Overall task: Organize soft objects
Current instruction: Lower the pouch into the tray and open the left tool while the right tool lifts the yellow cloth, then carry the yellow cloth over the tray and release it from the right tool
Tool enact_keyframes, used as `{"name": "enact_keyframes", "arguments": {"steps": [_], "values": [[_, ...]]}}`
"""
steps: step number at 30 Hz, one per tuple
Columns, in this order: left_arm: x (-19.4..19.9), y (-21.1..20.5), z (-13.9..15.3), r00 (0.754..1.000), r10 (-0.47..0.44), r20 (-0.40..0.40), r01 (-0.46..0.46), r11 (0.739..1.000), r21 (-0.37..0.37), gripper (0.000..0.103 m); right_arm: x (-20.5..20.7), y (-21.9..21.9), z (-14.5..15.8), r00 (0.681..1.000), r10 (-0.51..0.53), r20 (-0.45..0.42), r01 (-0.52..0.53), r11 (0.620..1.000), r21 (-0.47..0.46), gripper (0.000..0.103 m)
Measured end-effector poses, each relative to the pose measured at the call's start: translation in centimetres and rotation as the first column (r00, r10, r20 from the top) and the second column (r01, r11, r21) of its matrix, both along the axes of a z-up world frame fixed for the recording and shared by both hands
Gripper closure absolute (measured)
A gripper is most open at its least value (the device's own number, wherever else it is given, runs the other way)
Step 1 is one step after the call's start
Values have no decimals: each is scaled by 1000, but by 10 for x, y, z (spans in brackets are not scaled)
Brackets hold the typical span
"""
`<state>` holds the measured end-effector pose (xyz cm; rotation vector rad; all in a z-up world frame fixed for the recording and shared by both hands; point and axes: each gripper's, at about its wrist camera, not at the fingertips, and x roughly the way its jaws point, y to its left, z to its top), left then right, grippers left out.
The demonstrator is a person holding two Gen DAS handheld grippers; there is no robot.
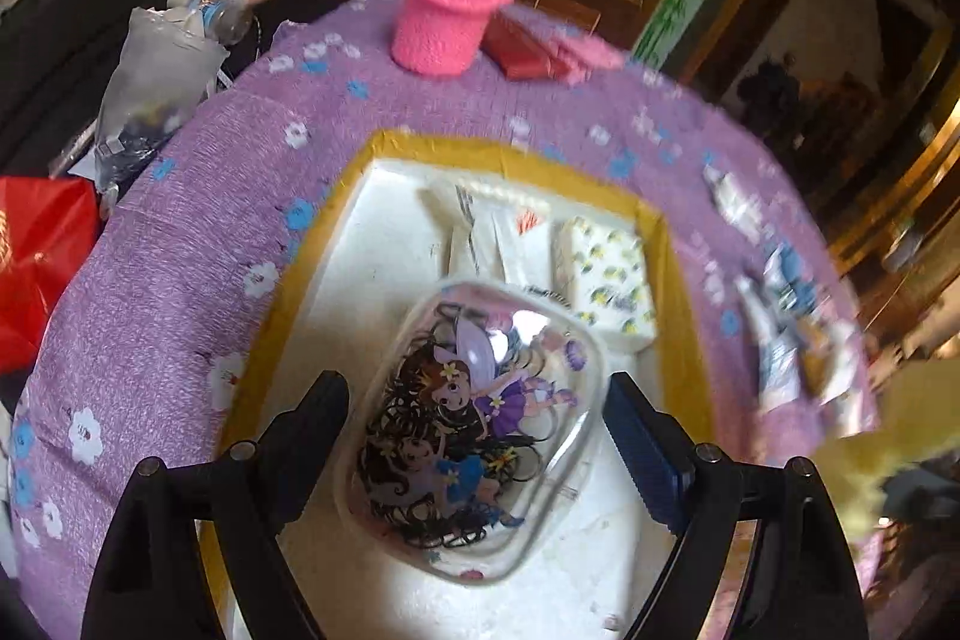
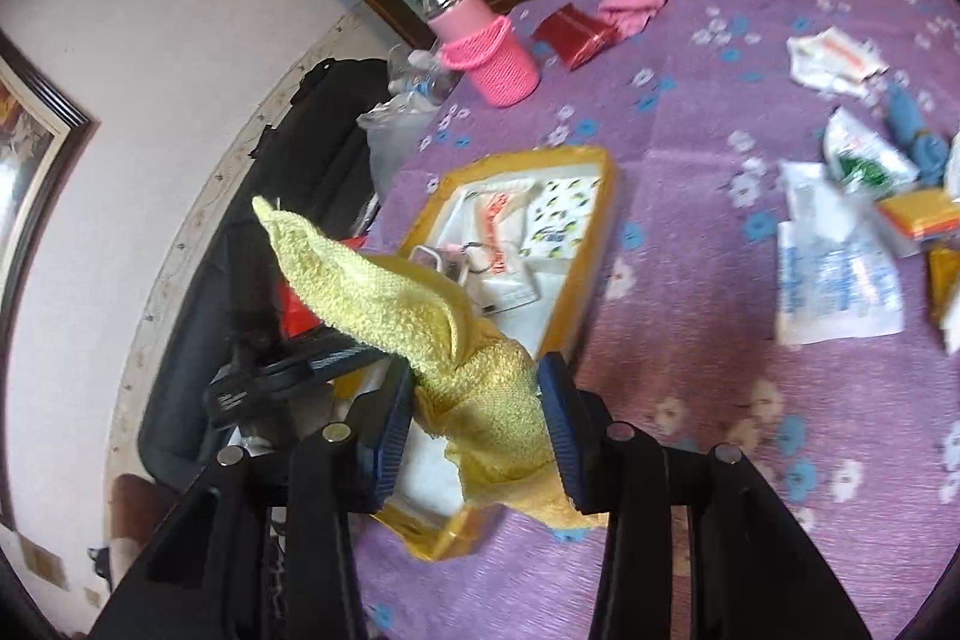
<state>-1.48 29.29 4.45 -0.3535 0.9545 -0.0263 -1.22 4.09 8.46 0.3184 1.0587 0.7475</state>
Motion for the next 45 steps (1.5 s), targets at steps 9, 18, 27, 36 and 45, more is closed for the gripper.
{"name": "enact_keyframes", "arguments": {"steps": [9,18,27,36,45], "values": [[-54,43,27,979,136,150,-124,988,-87,11,30,36,-43,971,34,-236,-5,993,121,61],[-90,66,16,962,215,169,-193,971,-138,11,66,63,-69,959,-134,-250,135,991,-15,68],[-115,80,21,945,233,228,-212,971,-112,11,-10,112,-20,968,244,67,-214,931,-294,41],[-127,83,21,941,229,250,-207,972,-112,11,-16,129,-53,964,261,57,-214,881,-422,57],[-138,100,17,929,279,245,-253,958,-131,11,38,126,-11,991,24,-130,-11,995,97,56]]}}
